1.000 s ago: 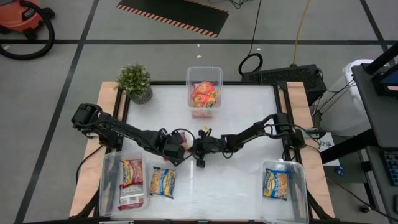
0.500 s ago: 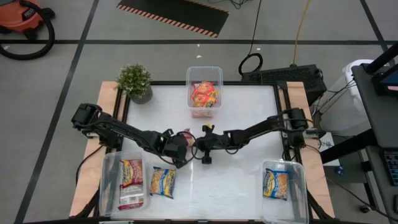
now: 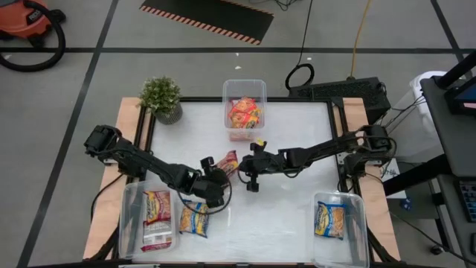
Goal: Sort Maruchan noodles
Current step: Put the red noodle pack into the bottom left transparent bin
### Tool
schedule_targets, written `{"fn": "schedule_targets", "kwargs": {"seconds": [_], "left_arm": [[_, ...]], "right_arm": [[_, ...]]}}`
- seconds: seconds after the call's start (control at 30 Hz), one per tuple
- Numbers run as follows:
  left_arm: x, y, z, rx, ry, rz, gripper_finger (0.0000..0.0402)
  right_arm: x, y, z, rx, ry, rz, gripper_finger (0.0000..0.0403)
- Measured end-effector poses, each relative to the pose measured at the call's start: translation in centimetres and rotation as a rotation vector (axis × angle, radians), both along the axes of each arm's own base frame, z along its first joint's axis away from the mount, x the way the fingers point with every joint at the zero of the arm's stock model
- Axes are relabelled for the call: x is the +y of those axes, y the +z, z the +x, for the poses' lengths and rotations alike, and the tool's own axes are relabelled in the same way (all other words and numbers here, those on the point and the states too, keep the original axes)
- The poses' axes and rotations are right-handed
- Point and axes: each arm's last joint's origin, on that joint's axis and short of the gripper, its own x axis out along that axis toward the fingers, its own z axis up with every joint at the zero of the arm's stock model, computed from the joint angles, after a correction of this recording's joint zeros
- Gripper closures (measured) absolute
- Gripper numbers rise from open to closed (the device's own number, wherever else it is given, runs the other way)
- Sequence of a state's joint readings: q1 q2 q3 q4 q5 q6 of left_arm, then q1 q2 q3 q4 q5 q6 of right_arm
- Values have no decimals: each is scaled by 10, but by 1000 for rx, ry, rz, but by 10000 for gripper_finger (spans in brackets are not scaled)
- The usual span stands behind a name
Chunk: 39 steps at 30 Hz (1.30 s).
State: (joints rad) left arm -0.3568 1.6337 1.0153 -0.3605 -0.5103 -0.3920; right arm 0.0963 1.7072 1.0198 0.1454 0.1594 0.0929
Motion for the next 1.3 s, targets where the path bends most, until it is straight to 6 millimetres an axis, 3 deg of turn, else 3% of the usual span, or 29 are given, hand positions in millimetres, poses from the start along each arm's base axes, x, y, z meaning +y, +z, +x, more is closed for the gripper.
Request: {"fn": "schedule_targets", "kwargs": {"seconds": [0.27,0.47,0.63,1.03,1.3], "left_arm": [[-11,7,0,-122,52,182,166],[-17,6,1,-166,77,160,166],[-16,-5,11,-212,151,199,166],[2,-48,24,-127,274,343,166],[7,-50,25,-119,300,385,169]], "right_arm": [[-3,11,-9,-26,-24,27,403],[-10,11,-11,-32,-65,58,403],[-15,12,-10,-49,-88,70,403],[-14,12,-10,-49,-89,86,403],[-13,11,-10,-36,-65,102,403]]}}
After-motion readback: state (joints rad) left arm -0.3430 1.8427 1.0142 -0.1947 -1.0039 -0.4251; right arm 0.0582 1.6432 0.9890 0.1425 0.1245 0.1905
